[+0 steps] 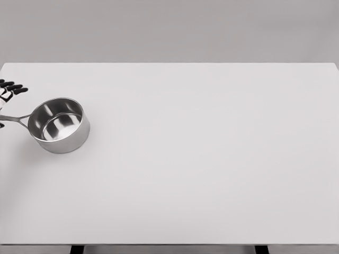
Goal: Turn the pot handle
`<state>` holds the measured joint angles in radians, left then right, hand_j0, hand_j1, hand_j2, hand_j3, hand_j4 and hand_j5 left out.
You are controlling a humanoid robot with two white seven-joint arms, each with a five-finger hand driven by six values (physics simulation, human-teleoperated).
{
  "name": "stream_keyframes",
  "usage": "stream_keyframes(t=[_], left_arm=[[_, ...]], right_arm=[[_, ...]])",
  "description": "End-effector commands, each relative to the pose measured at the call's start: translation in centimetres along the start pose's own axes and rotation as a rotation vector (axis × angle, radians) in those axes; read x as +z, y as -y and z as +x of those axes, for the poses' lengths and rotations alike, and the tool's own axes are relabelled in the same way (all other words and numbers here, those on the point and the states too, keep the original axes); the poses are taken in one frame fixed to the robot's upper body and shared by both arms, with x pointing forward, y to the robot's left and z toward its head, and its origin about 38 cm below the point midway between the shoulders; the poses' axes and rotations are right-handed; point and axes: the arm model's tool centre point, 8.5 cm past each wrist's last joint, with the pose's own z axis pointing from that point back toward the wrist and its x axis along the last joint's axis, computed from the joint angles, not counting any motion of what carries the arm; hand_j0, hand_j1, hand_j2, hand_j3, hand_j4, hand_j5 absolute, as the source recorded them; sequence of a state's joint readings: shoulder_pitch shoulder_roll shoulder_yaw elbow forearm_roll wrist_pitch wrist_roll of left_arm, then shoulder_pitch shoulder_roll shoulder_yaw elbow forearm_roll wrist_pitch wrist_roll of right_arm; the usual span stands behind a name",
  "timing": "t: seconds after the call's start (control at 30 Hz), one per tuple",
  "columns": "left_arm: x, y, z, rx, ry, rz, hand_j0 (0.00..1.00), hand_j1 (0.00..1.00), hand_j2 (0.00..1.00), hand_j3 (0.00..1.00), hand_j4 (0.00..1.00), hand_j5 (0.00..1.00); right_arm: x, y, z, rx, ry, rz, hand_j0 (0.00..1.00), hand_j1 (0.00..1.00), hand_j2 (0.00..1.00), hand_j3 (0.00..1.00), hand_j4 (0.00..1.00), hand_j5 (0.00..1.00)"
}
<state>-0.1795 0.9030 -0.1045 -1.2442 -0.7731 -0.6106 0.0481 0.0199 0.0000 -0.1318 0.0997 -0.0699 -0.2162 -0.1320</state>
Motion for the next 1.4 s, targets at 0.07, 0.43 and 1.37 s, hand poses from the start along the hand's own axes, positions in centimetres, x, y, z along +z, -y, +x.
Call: stream_keyframes(t=[0.07,0.43,1.37], left_arm=[[0.1,-0.4,0.1,0.003,0.006,0.012,1.0,1.0,1.0,1.0,1.0,1.0],[-0.5,-1.0,1.6,-0.004,0.05,0.037,1.0,1.0,1.0,1.0,1.0,1.0],[-2.2,-6.9,5.2,-0.011,0.171,0.214,1.0,1.0,1.0,1.0,1.0,1.0]], right_arm=[[0.0,0.0,0.0,-0.001,0.0,0.0,1.0,1.0,1.0,1.0,1.0,1.0],[0.0,0.0,0.0,-0.001,0.0,0.0,1.0,1.0,1.0,1.0,1.0,1.0],[0.0,0.0,0.0,-0.001,0.0,0.0,1.0,1.0,1.0,1.0,1.0,1.0]])
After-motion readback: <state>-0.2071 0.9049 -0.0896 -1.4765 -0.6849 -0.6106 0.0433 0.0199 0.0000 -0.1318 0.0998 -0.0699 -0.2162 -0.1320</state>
